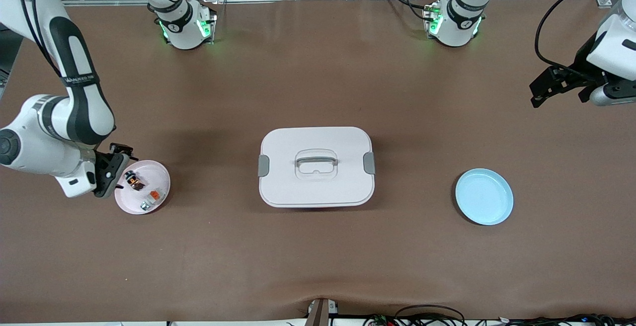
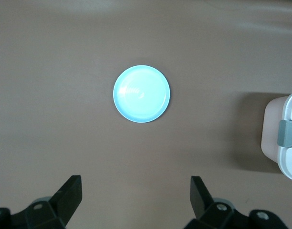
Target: Transfer orange switch to right arm and place
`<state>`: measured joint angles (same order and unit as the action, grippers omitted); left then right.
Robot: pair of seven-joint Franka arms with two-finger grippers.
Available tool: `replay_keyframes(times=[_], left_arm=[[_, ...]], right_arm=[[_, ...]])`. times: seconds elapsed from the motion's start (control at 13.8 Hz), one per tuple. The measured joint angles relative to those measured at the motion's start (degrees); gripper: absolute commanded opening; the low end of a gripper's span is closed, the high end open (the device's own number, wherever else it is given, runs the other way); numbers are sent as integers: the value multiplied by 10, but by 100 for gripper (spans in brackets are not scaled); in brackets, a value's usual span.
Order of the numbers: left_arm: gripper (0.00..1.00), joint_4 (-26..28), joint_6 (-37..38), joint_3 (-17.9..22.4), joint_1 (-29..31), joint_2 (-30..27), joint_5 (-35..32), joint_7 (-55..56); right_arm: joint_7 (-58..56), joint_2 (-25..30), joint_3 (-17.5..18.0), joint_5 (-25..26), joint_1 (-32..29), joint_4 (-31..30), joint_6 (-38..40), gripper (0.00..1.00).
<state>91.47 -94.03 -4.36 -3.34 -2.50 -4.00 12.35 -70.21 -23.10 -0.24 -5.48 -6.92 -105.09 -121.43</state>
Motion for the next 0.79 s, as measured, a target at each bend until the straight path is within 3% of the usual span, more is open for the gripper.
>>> replay_keyframes(times=[0.29,0.79], left_arm=[[100,0,0,-1,0,0,0,0],[100,0,0,-4,-1,0,0,0]], right_arm=[[127,44,-4,0,-2,30,80,100],[296,59,-20,16,-20,173,256,100]])
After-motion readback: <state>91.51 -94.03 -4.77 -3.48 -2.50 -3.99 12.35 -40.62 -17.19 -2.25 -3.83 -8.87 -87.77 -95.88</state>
